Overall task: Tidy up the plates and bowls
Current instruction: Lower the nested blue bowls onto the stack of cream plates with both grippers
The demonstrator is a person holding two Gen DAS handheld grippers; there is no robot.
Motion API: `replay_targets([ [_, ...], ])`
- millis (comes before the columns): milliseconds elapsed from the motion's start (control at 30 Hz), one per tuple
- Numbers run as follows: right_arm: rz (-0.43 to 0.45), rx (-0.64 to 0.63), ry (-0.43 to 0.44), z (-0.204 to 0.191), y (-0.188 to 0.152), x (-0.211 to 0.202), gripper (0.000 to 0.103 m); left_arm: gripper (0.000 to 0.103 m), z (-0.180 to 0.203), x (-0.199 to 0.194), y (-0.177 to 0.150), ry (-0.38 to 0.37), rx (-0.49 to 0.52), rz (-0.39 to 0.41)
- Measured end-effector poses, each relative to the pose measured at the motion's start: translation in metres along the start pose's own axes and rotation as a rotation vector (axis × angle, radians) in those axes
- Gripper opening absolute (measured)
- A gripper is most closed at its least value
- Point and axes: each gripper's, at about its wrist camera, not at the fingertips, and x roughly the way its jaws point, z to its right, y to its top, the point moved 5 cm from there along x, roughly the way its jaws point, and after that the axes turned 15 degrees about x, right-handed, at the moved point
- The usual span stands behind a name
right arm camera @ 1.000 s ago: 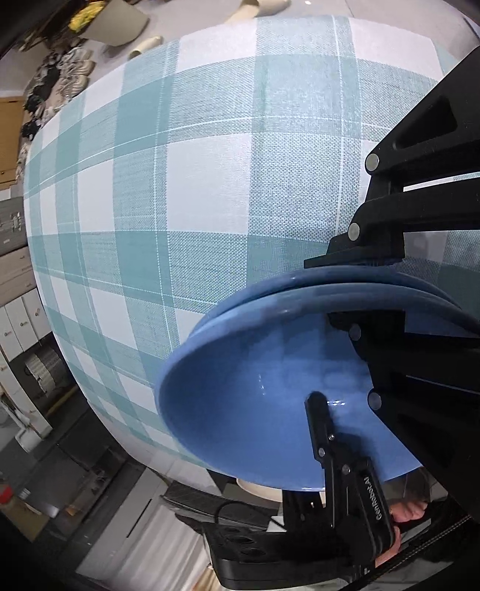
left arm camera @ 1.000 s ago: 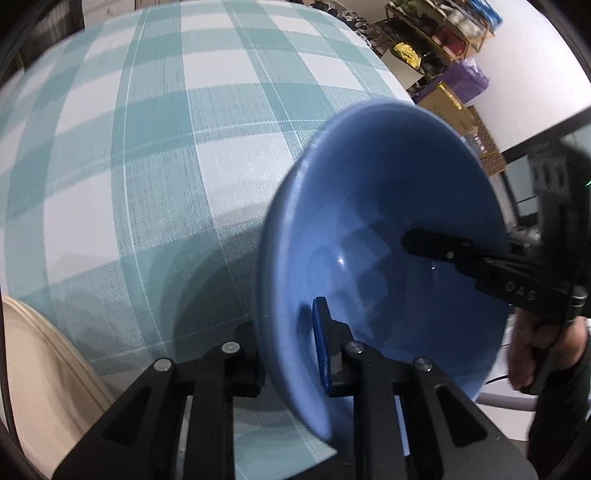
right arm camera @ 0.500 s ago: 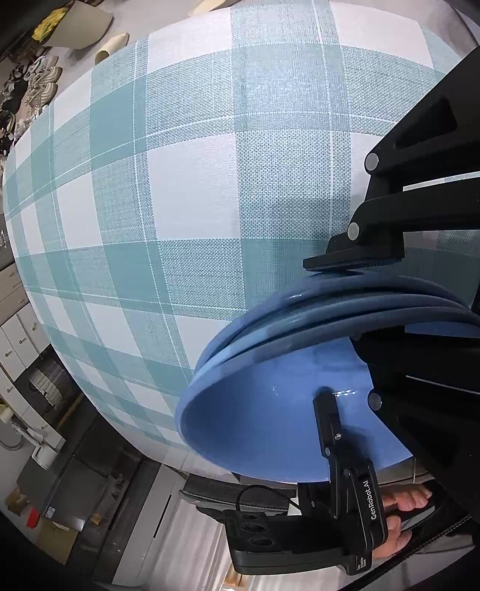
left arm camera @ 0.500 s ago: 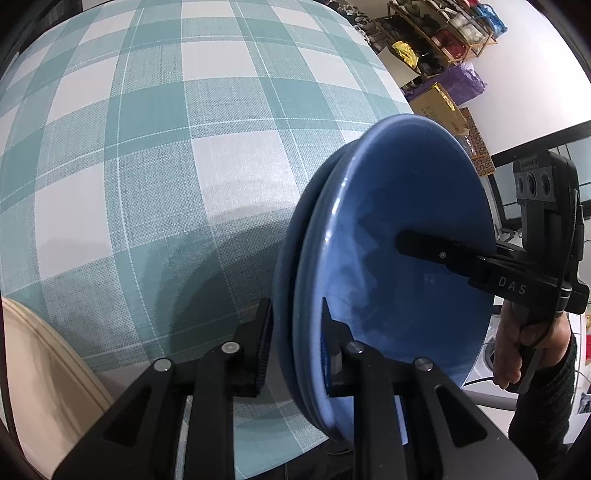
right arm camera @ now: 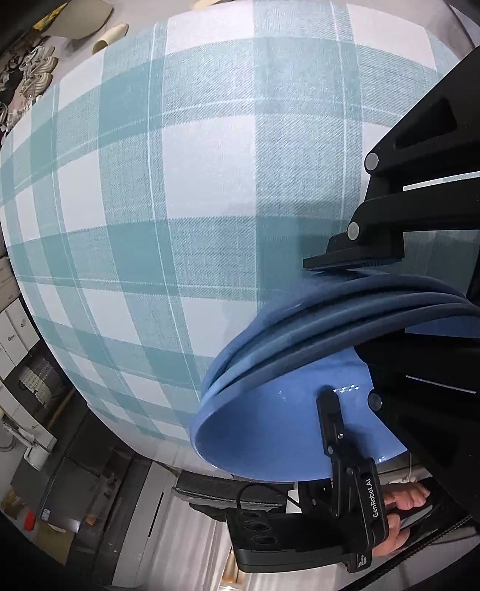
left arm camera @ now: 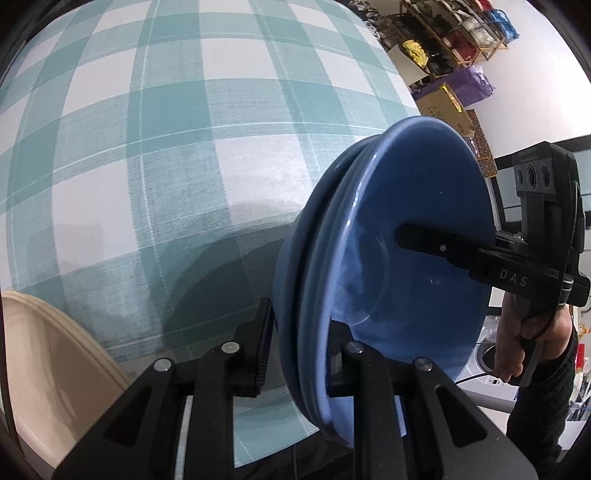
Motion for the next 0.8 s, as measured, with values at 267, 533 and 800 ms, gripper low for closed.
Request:
replay_targets([
  [267, -0.04, -0.016, -0.016, -0.022, 0.004, 0.007, 0.012, 0.019, -0.01, -0.01, -0.004, -0.007, -0.038, -0.006],
  [533, -0.038, -0.092, -0.033, -0.068, 0.008, 0.004, 0.012, 0.019, -0.02, -0.04, -0.014, 0.036, -0.07, 0.026],
  [800, -0.085, -0.138, -0.015, -0.118, -0.001, 0.015, 0.012, 0.019, -0.043, -0.065, -0.039, 0.031, -0.154, 0.056],
])
